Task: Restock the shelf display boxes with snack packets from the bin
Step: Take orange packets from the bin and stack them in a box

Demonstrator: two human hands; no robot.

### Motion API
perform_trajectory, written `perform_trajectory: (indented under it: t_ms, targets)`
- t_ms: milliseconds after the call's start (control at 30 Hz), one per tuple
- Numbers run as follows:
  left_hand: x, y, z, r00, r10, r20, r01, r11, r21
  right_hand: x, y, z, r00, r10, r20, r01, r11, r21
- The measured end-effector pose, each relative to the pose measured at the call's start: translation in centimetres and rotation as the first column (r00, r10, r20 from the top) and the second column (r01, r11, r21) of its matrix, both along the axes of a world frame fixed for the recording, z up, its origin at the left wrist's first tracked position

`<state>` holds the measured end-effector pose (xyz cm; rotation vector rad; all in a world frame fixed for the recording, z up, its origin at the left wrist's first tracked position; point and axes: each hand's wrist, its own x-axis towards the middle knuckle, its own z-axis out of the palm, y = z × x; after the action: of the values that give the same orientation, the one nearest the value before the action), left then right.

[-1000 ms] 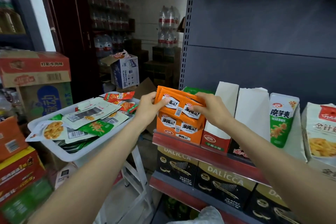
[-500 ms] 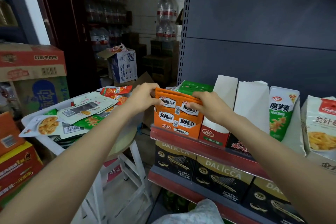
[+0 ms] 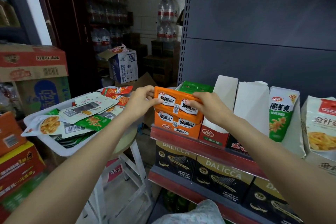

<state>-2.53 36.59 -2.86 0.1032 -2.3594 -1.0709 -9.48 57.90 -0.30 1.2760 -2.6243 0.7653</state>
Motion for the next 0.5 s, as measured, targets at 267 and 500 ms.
perform_trajectory:
  t_ms: [267, 500]
  targets:
    - [-0.2, 0.2, 0.8, 0.993, 0.041, -0.112, -0.042, 0.999, 0.0, 0.3, -0.5, 0.2, 0.971, -0.107, -0.215, 0.1, 0.994, -0.041]
    - [0.5, -0.6, -0.3, 0.992, -0.087, 0.089, 0.08, 0.993, 0.081, -0.1, -0.3, -0.2, 1.0, -0.015, -0.016, 0.016, 0.998, 0.065]
